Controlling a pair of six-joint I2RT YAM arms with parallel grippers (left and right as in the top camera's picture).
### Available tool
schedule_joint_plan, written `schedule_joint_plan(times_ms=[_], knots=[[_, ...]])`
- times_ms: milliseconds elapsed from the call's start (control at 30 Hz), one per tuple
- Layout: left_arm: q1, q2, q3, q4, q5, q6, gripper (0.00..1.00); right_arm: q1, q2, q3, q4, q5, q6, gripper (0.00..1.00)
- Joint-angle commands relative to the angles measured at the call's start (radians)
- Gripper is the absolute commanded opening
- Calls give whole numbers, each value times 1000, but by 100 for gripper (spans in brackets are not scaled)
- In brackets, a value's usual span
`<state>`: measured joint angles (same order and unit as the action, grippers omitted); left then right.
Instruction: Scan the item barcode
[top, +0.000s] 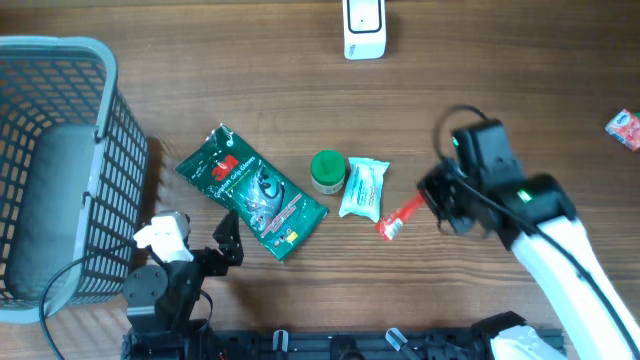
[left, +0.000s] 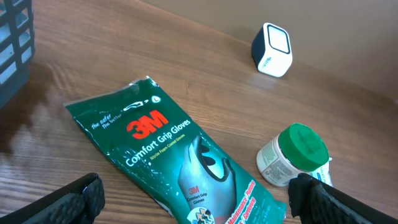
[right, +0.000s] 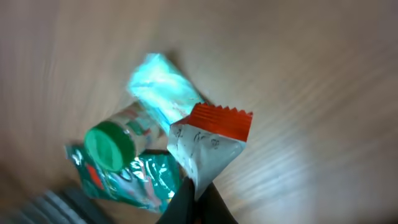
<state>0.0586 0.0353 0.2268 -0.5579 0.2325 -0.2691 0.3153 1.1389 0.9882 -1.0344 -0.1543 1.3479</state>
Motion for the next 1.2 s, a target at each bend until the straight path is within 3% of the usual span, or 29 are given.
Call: schedule_joint_plan(times_ms=[0, 167, 533, 633, 800, 933, 1033, 1100, 1167], knots=[[-5, -4, -7, 3, -6, -8, 100, -2, -79, -1, -125, 3, 525, 4], [-5, -4, -7, 3, -6, -8, 100, 0, -115, -1, -146, -109, 460, 4], [-5, -4, -7, 3, -6, -8, 100, 19, -116, -1, -142, -11, 406, 4], [-4, -4, -7, 3, -6, -8, 100, 130, -111, -1, -94, 135, 443, 4], [-5, -4, -7, 3, -6, -8, 100, 409, -35, -1, -9, 303, 621, 4], [-5, -4, -7, 3, -6, -8, 100, 498, 40, -1, 31, 349, 648, 4], [-5, -4, -7, 3, -6, -8, 100, 499, 60, -1, 52, 516, 547, 4], [-5, -4, -7, 3, -6, -8, 100, 499, 50, -1, 124, 662, 375, 4], [-5, -4, -7, 3, -6, -8, 100, 499, 2, 13, 216, 735, 114, 4]])
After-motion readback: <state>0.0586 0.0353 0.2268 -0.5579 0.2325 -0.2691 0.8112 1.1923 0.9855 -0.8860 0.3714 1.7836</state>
